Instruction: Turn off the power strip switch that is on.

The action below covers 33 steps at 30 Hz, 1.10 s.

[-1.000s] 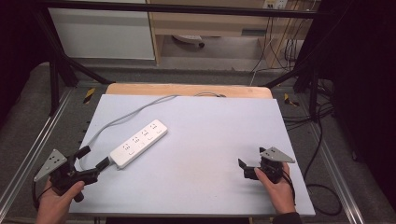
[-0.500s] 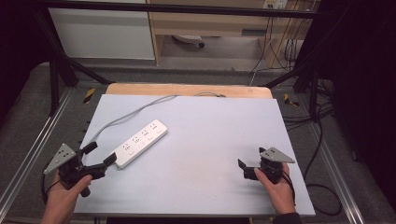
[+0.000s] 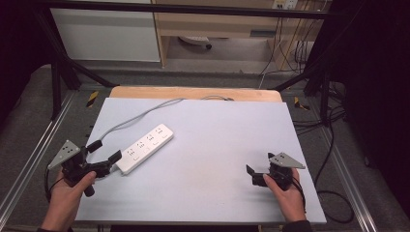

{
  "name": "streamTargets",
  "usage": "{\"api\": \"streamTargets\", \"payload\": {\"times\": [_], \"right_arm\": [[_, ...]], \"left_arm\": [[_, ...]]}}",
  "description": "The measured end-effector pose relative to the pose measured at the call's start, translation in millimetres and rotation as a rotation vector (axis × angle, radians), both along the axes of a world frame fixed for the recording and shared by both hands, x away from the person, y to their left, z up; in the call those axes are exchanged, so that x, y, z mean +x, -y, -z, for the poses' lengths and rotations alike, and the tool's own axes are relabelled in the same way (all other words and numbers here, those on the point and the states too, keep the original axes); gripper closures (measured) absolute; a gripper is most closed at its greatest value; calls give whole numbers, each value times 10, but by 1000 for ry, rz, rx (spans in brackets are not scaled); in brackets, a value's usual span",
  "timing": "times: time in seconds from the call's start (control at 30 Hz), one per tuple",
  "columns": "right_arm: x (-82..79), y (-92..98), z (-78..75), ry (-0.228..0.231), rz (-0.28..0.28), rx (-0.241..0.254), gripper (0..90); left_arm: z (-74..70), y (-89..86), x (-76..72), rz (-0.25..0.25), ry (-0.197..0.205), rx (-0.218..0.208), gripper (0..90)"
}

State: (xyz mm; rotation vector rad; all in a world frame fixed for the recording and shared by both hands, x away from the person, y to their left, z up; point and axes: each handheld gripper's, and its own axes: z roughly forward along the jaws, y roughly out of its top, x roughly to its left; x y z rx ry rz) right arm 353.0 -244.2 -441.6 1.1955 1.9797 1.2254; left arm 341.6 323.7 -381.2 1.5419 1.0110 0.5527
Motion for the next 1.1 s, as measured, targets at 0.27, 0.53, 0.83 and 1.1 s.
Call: {"api": "streamTargets", "payload": {"times": [0.27, 0.53, 0.83, 1.1], "right_arm": [[4, 1, -4, -1, -5, 3, 35], [3, -4, -4, -8, -8, 3, 34], [5, -7, -3, -11, -5, 4, 34], [7, -10, -1, -11, -10, 3, 34]], "left_arm": [[-88, 32, 104, -4, 2, 13, 73], [-134, 116, 220, 9, 9, 34, 73], [-118, 210, 352, 24, -1, 42, 76], [-97, 253, 430, 26, -3, 49, 86]]}}
